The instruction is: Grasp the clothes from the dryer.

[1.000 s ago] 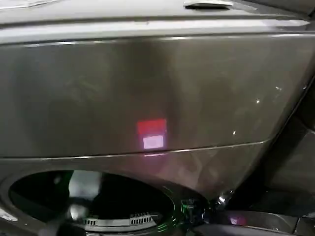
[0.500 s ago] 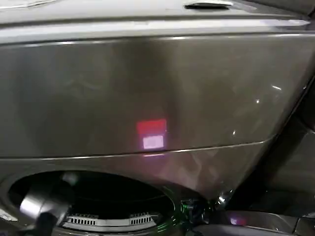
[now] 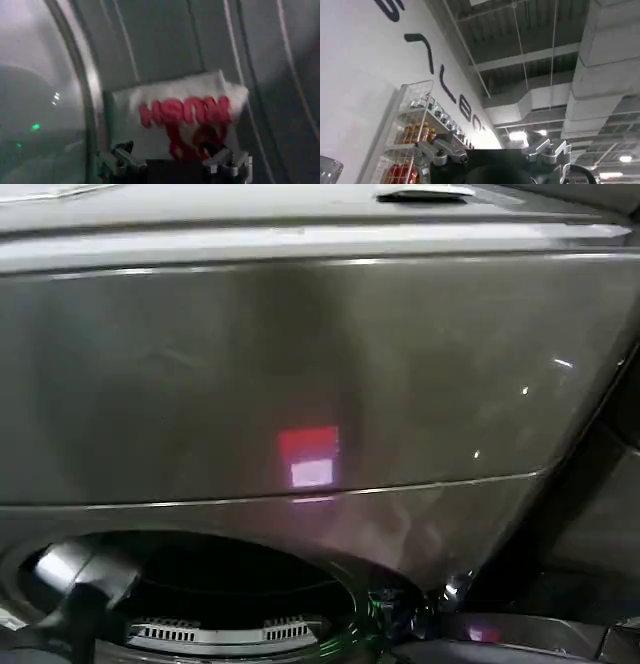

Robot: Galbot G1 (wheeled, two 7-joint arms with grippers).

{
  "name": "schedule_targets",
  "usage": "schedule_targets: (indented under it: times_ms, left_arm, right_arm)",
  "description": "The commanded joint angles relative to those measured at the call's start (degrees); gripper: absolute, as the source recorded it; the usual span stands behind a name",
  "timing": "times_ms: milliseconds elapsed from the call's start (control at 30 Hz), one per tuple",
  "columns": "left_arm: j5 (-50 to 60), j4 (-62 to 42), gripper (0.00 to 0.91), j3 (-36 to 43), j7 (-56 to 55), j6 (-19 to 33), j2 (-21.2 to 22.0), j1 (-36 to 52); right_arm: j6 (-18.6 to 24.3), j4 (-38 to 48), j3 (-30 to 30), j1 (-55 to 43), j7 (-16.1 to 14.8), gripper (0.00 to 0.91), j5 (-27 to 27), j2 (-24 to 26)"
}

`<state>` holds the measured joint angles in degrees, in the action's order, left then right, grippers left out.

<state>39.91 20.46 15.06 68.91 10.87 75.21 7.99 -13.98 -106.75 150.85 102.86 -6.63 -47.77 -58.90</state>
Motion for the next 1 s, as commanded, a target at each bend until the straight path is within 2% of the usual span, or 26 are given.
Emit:
schedule_targets:
  times_ms: [33, 267, 500, 533, 567, 600, 633, 767, 1000]
  left_arm:
    - [1.6, -5.7, 0.907, 2.4, 3.6, -1.6, 1.6, 1.5]
    - [-6.5, -12.3, 0.907, 6.2, 2.3, -7.5, 4.2, 2.7]
    - [-8.8, -12.8, 0.887, 6.3, 0.0, -8.6, 4.3, 1.7]
    - [-8.9, -12.9, 0.66, 6.3, 0.0, -8.6, 4.3, 1.7]
    - [-8.8, -12.9, 0.523, 6.3, 0.1, -8.5, 4.3, 1.7]
    - [-8.7, -12.8, 0.455, 6.4, 0.3, -8.4, 4.4, 1.8]
    - [-8.8, -12.8, 0.341, 6.4, 0.4, -8.4, 4.5, 1.8]
    - [-8.1, -12.9, 0.0, 7.2, 1.2, -7.7, 4.8, 1.8]
    - [-8.4, -11.9, 0.0, 5.8, 0.2, -7.3, 4.5, 1.6]
  right_arm:
    - [0.1, -0.1, -0.2, -0.2, -0.1, 0.907, 0.1, -0.1]
    - [0.5, -0.1, -0.9, -0.7, -0.4, 0.907, 1.1, -0.7]
    - [0.7, -0.6, -2.2, -1.5, -0.4, 0.907, 1.6, -0.6]
    - [0.8, -0.6, -2.4, -1.6, -0.4, 0.907, 1.6, -0.6]
    - [0.8, -0.6, -2.5, -1.7, -0.4, 0.907, 1.7, -0.6]
    - [0.8, -0.5, -2.6, -1.8, -0.4, 0.907, 1.8, -0.6]
    - [0.9, -0.5, -2.7, -1.9, -0.4, 0.907, 1.9, -0.6]
    - [1.1, -0.2, -2.8, -1.8, -0.4, 0.907, 2.0, -0.7]
    - [1.2, -0.2, -3.0, -1.8, -0.3, 0.907, 2.0, -0.9]
